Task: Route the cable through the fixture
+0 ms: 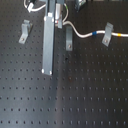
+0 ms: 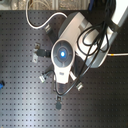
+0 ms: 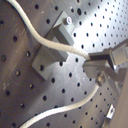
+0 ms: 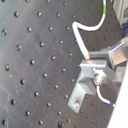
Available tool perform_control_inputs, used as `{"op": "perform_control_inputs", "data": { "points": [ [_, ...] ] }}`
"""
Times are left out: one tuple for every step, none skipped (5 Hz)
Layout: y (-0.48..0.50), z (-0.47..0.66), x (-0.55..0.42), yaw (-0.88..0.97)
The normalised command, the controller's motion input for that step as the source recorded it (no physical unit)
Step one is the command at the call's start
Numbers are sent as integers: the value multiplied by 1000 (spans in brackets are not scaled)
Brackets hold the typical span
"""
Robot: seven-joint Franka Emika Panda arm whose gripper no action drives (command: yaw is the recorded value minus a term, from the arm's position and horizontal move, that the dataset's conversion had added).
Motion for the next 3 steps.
{"op": "perform_control_inputs", "data": {
  "points": [
    [17,0,2,0],
    [79,-1,7,106],
    [189,-27,-30,586]
  ]
}}
